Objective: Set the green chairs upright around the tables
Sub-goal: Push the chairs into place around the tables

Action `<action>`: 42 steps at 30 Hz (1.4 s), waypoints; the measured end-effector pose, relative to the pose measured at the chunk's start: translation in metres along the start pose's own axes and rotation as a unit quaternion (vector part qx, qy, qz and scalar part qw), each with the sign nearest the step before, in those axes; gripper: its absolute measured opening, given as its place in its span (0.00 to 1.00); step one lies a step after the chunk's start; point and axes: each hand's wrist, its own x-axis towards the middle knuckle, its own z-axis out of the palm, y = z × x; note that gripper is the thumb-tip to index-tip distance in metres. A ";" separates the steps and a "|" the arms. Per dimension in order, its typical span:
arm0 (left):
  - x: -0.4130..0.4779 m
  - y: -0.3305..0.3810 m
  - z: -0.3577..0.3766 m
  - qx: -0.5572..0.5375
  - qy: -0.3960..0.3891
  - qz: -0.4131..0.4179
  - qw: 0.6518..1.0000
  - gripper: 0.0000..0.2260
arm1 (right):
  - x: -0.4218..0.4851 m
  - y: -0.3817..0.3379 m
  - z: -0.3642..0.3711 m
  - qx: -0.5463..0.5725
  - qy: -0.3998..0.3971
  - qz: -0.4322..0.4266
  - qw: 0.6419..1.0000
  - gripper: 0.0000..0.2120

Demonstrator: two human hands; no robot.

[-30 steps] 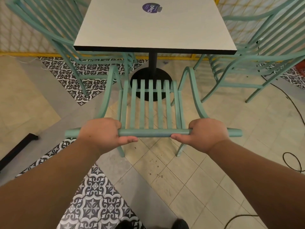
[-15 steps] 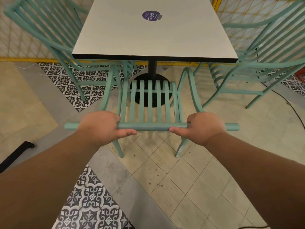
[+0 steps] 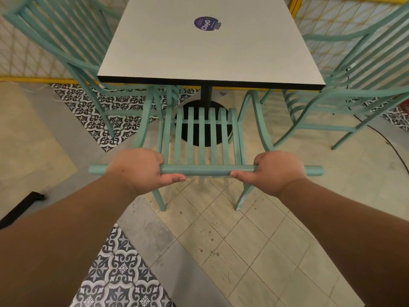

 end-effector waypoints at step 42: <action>-0.164 0.062 -0.143 -0.067 0.132 -0.074 0.986 0.29 | -0.172 -0.019 -0.116 0.142 0.153 0.023 0.978 0.37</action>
